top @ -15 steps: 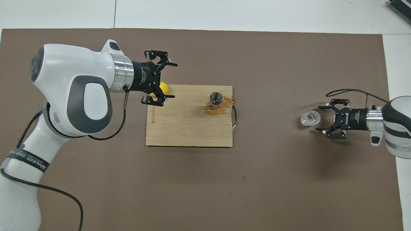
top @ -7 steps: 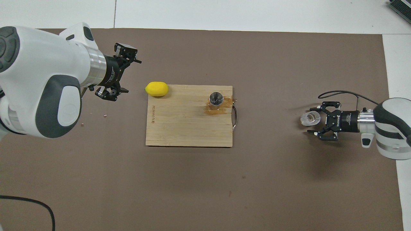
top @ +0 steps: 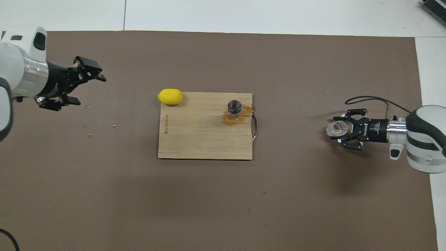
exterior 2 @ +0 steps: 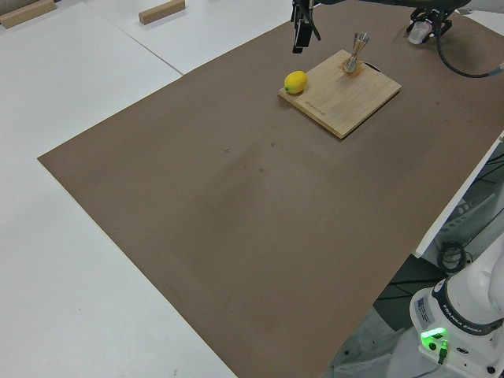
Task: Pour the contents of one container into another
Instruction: 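Withdraw the left gripper while the right gripper lifts the clear glass, then carry the clear glass with the right gripper over the metal cup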
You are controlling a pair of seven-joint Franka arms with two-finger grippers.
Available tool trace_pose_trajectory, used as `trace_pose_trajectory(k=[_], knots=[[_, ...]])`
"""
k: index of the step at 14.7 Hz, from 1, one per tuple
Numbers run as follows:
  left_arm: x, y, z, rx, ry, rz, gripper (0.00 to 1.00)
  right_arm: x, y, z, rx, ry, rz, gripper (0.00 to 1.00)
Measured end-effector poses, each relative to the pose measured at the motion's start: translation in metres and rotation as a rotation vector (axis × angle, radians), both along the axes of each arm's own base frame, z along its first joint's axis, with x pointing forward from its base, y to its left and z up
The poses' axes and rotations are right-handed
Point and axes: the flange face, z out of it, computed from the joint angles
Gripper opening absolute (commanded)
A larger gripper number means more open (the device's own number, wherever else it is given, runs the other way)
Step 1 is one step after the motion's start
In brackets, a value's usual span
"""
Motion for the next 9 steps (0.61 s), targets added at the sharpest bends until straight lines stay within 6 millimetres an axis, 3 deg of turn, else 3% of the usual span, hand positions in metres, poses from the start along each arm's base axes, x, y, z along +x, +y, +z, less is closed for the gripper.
trace_pose_trajectory(k=[1, 3, 7, 9], knots=[[-0.001, 0.011, 0.002, 0.008, -0.004, -0.039, 1.00, 0.000, 0.000, 0.000, 0.000, -0.001, 0.000, 0.18], [-0.003, 0.028, 0.002, 0.023, -0.002, -0.122, 1.00, 0.000, 0.000, 0.001, -0.001, -0.003, 0.000, 0.06], [-0.012, 0.043, 0.002, 0.141, 0.025, -0.333, 1.00, 0.006, 0.002, 0.020, -0.013, -0.032, 0.002, 0.05], [-0.019, 0.037, 0.010, 0.159, 0.047, -0.387, 1.00, 0.015, 0.021, 0.041, -0.018, -0.038, 0.008, 0.02]])
